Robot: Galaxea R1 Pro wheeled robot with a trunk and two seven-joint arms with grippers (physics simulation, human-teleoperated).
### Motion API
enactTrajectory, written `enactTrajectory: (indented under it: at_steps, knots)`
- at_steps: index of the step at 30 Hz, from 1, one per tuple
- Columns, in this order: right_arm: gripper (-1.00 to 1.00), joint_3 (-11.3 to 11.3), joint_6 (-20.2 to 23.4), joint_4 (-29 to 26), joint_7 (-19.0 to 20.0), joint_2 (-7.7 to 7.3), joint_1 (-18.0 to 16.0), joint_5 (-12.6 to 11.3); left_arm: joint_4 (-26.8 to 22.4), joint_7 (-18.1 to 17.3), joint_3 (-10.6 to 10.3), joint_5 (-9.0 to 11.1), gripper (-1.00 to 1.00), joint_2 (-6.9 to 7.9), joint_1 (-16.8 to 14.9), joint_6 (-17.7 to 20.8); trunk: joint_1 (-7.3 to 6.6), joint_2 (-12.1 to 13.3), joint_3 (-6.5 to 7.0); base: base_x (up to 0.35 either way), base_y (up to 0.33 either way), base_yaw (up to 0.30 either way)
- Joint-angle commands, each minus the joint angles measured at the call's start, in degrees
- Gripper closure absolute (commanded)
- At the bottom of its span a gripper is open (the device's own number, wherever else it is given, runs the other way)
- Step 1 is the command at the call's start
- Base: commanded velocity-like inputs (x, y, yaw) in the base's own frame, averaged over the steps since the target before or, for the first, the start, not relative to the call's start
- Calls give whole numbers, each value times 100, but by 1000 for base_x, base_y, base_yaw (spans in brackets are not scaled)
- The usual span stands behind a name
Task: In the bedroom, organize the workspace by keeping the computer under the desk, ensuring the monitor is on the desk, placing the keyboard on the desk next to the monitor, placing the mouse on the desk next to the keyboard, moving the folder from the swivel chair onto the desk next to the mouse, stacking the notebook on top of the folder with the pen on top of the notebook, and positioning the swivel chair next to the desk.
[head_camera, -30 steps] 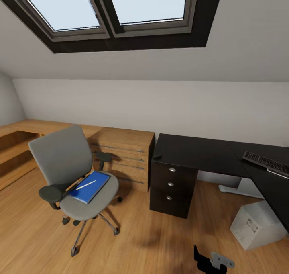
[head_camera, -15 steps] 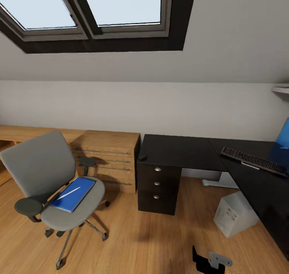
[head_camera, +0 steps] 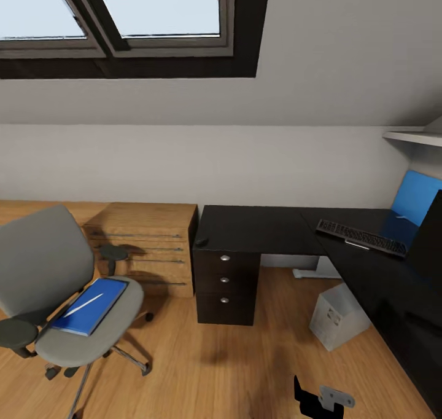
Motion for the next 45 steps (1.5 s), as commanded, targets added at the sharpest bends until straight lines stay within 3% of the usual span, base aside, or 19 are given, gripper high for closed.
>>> enactTrajectory:
  at_steps: [1, 9, 32, 35, 45]
  knots:
    - [-100, -41, -24, 13, 33, -1, -7, 0, 3, 41, -43, 60, -100, 5, -5, -31, 0, -4, -7, 0, 0, -36]
    - [-100, -41, -16, 5, 30, -7, 49, 0, 3, 41, -43, 57, -100, 5, -5, -42, 0, -4, -8, 110, 0, -7]
    - [-100, -41, -35, -1, 29, -12, 64, 5, 3, 38, -43, 57, -100, 5, -5, -43, 0, -4, -8, 310, 0, 0]
    - [-100, -33, -47, -10, 31, -29, 64, 109, 3, 38, -43, 57, -100, 5, -5, -39, 0, -4, -8, 260, 0, 0]
    - [-100, -32, -33, -5, 31, -29, 64, 131, 3, 36, -43, 50, -100, -8, -5, -41, 0, -4, -8, 52, 0, 0]
